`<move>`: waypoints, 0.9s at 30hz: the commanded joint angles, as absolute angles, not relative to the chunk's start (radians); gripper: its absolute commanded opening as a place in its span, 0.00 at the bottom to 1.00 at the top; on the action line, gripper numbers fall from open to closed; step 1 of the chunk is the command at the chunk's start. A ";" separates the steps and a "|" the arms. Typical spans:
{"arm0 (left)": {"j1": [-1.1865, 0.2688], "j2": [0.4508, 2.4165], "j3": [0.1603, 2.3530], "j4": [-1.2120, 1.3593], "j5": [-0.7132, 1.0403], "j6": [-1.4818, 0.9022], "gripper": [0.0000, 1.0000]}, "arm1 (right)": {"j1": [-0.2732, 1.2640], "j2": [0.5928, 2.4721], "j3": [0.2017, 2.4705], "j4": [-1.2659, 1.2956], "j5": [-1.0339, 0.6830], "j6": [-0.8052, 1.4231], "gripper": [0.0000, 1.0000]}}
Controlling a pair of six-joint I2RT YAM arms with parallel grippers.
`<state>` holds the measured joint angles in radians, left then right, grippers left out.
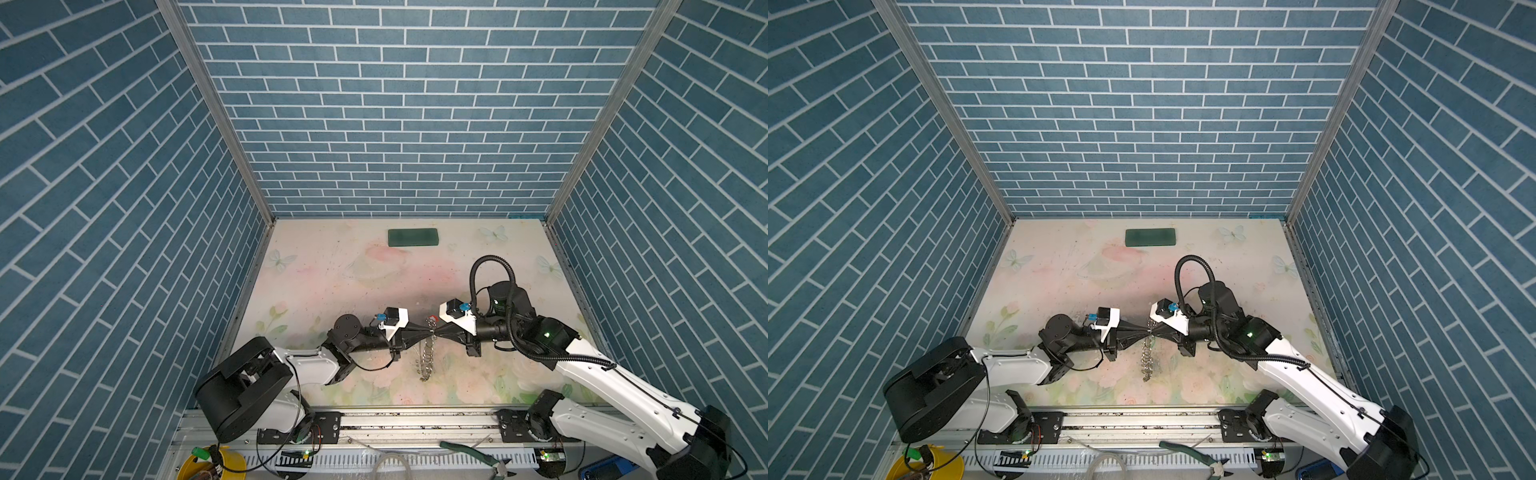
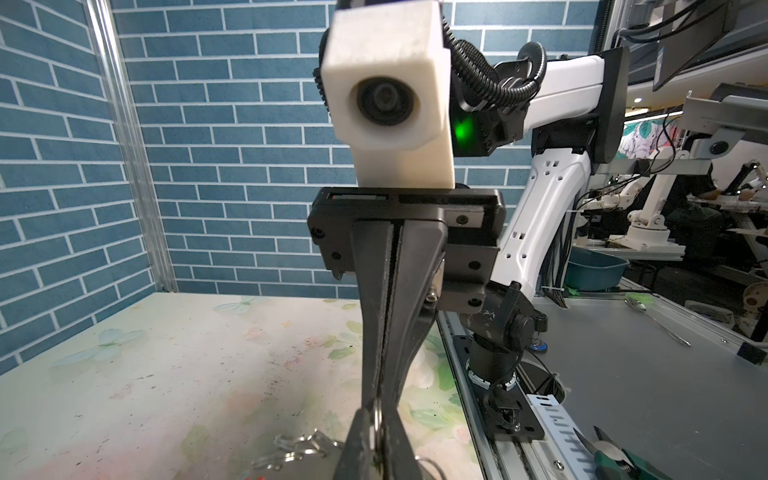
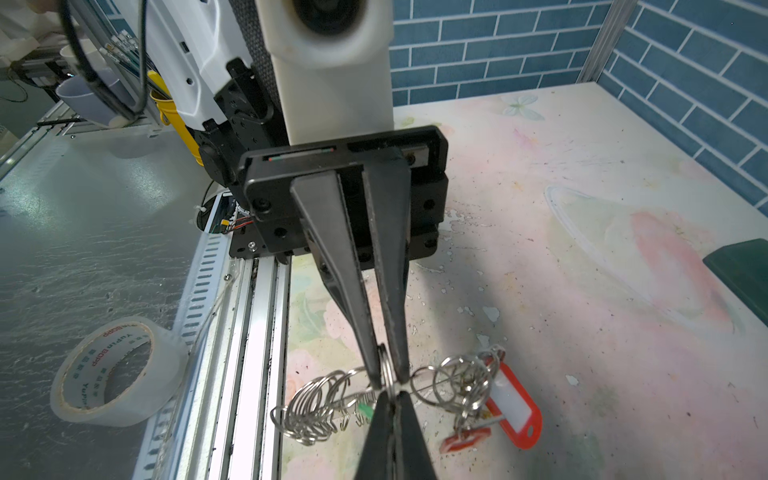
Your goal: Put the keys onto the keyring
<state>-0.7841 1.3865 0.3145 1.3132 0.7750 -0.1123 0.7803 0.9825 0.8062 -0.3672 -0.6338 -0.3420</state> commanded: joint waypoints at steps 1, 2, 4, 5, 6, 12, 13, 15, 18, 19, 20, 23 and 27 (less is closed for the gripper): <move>-0.775 1.367 0.337 1.141 0.773 -0.006 0.15 | 0.793 1.036 0.932 -0.548 -0.603 -0.415 0.00; -0.773 1.368 0.335 1.134 0.773 0.004 0.17 | 0.793 1.056 0.962 -0.585 -0.596 -0.421 0.00; -0.767 1.370 0.328 1.159 0.777 -0.001 0.21 | 0.794 1.101 1.027 -0.676 -0.584 -0.443 0.00; -0.764 1.370 0.333 1.153 0.788 -0.004 0.21 | 0.797 1.124 1.059 -0.715 -0.572 -0.451 0.00; -0.764 1.371 0.340 1.143 0.795 -0.006 0.22 | 0.796 1.142 1.082 -0.743 -0.566 -0.459 0.00; -0.763 1.404 0.347 1.210 0.818 -0.051 0.21 | 0.807 1.229 1.175 -0.845 -0.532 -0.508 0.00; -0.762 1.410 0.348 1.218 0.819 -0.057 0.21 | 0.808 1.236 1.183 -0.849 -0.531 -0.512 0.00; -0.762 1.417 0.345 1.242 0.820 -0.068 0.21 | 0.811 1.242 1.192 -0.851 -0.534 -0.519 0.00; -0.763 1.423 0.347 1.242 0.827 -0.075 0.19 | 0.816 1.249 1.200 -0.851 -0.529 -0.527 0.00; -0.762 1.424 0.348 1.241 0.829 -0.078 0.18 | 0.819 1.253 1.202 -0.851 -0.529 -0.528 0.00; -0.762 1.428 0.350 1.244 0.831 -0.080 0.16 | 0.820 1.254 1.203 -0.849 -0.529 -0.530 0.00; -0.762 1.437 0.355 1.253 0.836 -0.092 0.12 | 0.823 1.264 1.209 -0.848 -0.535 -0.533 0.00; -0.762 1.455 0.363 1.268 0.850 -0.110 0.10 | 0.828 1.273 1.211 -0.838 -0.535 -0.535 0.00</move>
<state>-0.7685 1.4410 0.3378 1.2201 0.8288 -0.0887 0.8181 1.2694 1.1515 -0.8387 -0.5186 -0.4808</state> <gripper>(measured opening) 0.098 0.041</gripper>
